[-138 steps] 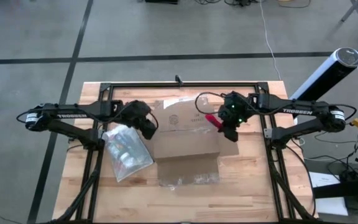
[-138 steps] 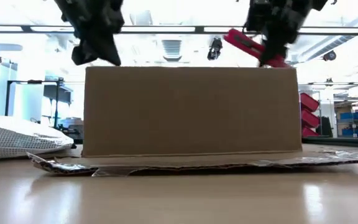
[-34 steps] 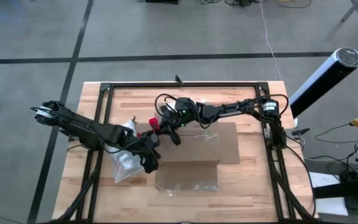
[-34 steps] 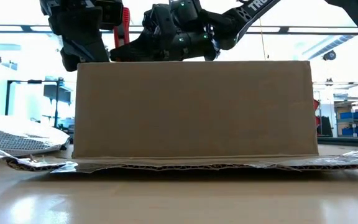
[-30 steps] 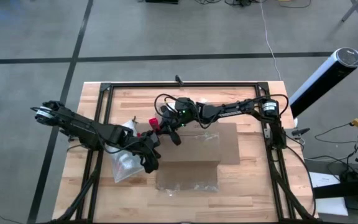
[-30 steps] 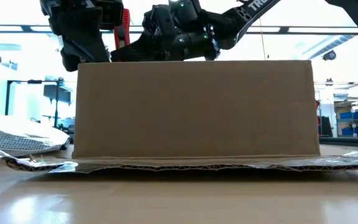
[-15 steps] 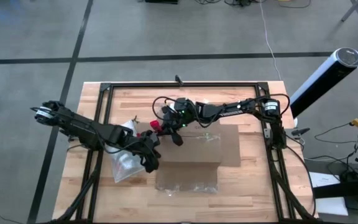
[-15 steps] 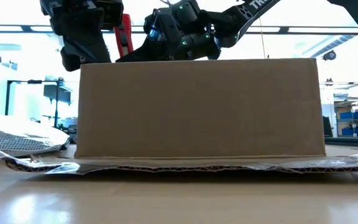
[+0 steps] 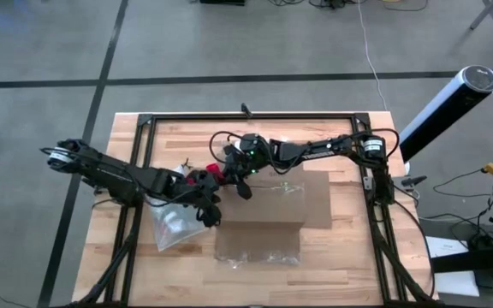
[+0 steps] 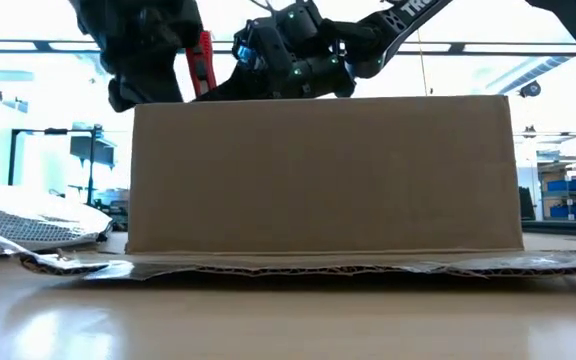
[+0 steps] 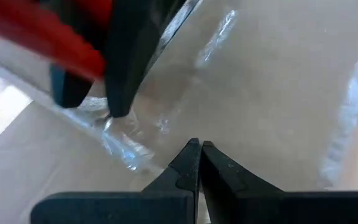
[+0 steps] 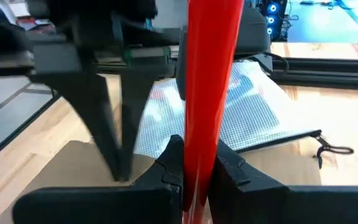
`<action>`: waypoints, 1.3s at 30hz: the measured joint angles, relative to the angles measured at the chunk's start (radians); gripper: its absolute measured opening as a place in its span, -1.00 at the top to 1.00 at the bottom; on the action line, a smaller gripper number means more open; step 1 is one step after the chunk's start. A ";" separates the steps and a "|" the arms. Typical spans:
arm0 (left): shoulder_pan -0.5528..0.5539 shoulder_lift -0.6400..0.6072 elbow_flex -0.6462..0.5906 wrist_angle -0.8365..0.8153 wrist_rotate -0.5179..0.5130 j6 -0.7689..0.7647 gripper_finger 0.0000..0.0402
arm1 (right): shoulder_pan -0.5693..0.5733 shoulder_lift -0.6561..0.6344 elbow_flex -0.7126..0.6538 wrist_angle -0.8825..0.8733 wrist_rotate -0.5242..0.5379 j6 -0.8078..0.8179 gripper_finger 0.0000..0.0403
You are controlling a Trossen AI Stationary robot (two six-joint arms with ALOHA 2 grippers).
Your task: Unpack boxes
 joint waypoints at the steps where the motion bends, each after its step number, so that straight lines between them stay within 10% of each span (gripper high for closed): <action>1: 0.008 0.005 0.000 -0.006 -0.002 0.004 1.00 | -0.001 0.002 -0.001 0.001 0.000 0.004 0.91; 39: 0.121 0.089 -0.004 0.030 -0.043 -0.098 1.00 | 0.005 -0.212 -0.001 -0.494 0.121 0.091 0.92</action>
